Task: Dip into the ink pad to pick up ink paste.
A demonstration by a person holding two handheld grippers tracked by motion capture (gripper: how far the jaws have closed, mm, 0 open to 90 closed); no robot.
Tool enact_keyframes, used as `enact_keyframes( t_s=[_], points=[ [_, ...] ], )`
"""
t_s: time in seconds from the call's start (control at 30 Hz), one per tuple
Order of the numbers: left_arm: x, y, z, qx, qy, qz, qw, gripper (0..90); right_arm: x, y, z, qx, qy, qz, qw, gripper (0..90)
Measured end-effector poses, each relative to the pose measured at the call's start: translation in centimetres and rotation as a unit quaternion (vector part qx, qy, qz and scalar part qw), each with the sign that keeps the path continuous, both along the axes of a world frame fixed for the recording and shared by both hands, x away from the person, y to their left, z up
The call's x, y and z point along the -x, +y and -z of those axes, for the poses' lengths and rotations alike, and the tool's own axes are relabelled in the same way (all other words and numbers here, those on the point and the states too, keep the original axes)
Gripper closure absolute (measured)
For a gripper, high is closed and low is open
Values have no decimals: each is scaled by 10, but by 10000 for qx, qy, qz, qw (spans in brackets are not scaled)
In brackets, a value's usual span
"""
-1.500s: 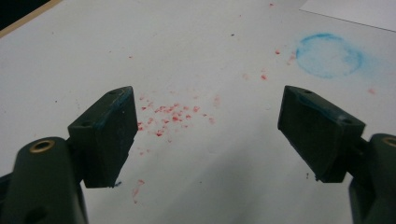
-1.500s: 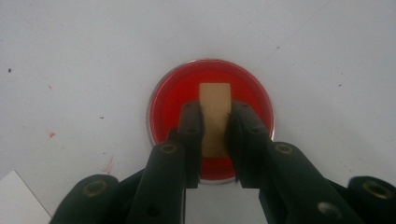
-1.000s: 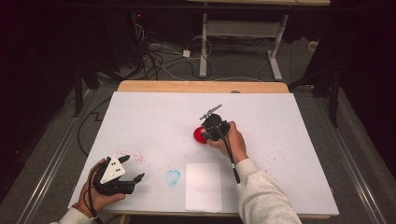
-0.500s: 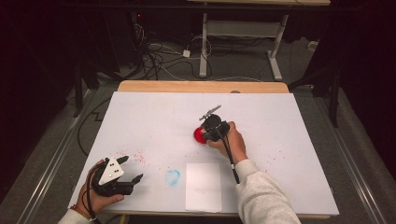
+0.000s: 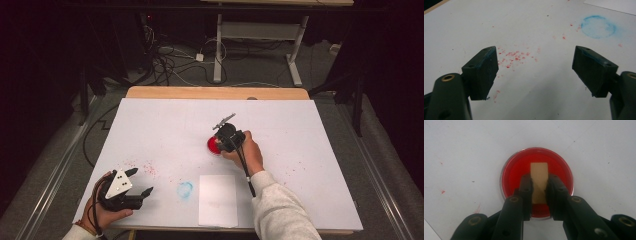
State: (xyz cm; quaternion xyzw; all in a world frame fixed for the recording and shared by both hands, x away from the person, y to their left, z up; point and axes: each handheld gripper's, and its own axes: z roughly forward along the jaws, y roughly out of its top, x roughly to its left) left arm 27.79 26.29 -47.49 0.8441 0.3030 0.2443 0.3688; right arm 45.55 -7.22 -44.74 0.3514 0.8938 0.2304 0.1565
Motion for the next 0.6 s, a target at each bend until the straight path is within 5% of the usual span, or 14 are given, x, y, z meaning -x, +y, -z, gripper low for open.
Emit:
enact_keyframes(
  t_s=[0.23, 0.6],
  points=[
    [0, 0, 0, -26, 2, 7, 10000, 203, 3, -1, -2, 29, -137, -91, 9999, 762],
    [0, -2, 0, -86, -2, -16, 10000, 203, 26, -23, -28, -773, -516, -229, 9954, 762]
  ],
)
